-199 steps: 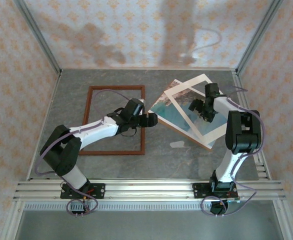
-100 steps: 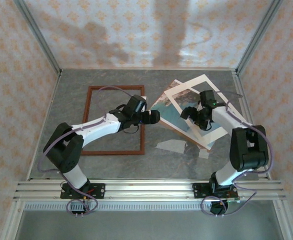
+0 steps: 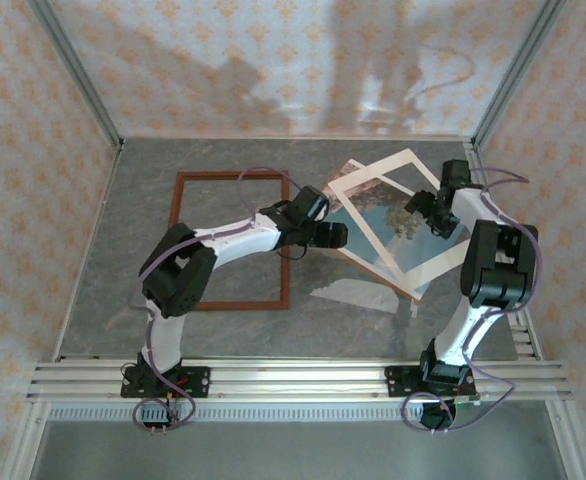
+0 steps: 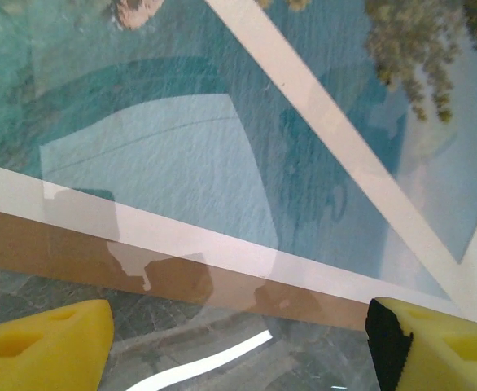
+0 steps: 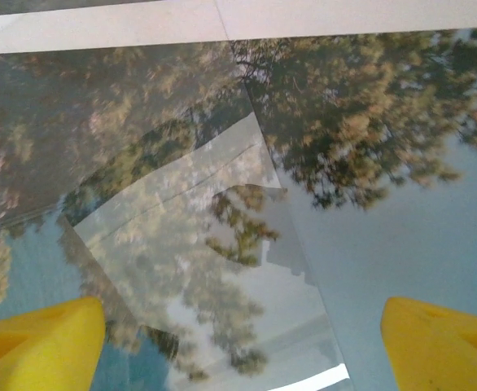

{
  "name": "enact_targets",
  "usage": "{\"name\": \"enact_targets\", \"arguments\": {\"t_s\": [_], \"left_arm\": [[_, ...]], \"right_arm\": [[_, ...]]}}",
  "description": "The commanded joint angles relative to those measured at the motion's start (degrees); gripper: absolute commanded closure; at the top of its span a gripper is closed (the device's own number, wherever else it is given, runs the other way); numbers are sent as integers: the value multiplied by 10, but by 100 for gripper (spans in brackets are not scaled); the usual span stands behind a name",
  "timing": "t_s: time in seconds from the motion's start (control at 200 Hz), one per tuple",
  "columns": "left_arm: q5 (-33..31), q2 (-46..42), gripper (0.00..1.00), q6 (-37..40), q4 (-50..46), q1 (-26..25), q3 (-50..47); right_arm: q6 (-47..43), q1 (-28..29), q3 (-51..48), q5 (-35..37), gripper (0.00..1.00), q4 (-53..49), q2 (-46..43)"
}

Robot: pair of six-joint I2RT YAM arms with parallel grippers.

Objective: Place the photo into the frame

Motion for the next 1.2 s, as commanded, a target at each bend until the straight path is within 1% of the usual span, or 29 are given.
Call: {"name": "enact_targets", "arguments": {"t_s": [0.0, 0.125, 0.28, 0.626, 0.891, 1.196], "left_arm": [[1, 28, 19, 20, -49, -5, 37], [2, 51, 20, 23, -59, -8, 51], [7, 60, 20, 18, -46, -11, 35], [5, 60, 20, 10, -16, -11, -12], [8, 63, 20, 5, 1, -11, -35], [9, 70, 20, 4, 7, -11, -42]], "right_arm": [[-10, 0, 33, 20, 13, -22, 25], [-14, 0, 52, 6, 13, -28, 46], [-21, 0, 62, -32, 14, -25, 65], [-37, 0, 69, -55, 14, -38, 97], [-47, -2, 22, -173, 18, -8, 66], [-47, -20, -21, -241, 22, 36, 23]]}}
